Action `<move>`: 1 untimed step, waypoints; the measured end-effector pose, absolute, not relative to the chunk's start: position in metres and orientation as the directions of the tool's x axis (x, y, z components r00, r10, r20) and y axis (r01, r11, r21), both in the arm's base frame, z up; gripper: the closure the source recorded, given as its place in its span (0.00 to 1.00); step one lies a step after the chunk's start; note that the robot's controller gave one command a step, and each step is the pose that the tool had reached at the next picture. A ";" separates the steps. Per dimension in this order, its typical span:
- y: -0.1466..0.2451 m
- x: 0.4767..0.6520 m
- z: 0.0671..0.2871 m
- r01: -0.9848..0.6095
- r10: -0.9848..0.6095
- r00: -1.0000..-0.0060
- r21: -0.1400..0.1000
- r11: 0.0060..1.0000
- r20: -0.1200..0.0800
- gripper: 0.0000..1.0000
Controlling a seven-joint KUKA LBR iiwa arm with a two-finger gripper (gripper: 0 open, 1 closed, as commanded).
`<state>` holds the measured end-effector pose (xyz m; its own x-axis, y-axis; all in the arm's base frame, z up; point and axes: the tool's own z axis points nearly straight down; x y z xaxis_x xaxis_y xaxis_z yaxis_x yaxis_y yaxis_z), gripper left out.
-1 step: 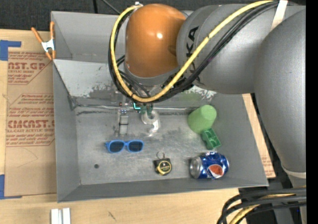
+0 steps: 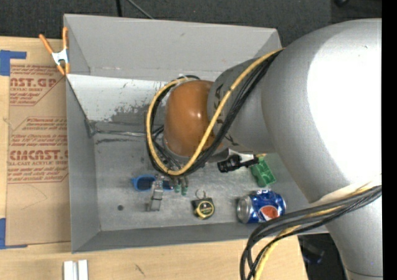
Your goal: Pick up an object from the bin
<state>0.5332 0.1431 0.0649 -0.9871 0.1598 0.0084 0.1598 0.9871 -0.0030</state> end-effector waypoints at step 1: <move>0.137 0.532 0.101 0.130 0.130 -0.992 0.001 0.992 -0.003 0.00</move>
Offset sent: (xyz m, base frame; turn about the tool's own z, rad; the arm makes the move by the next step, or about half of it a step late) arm -0.0018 -0.0069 0.0351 -0.0287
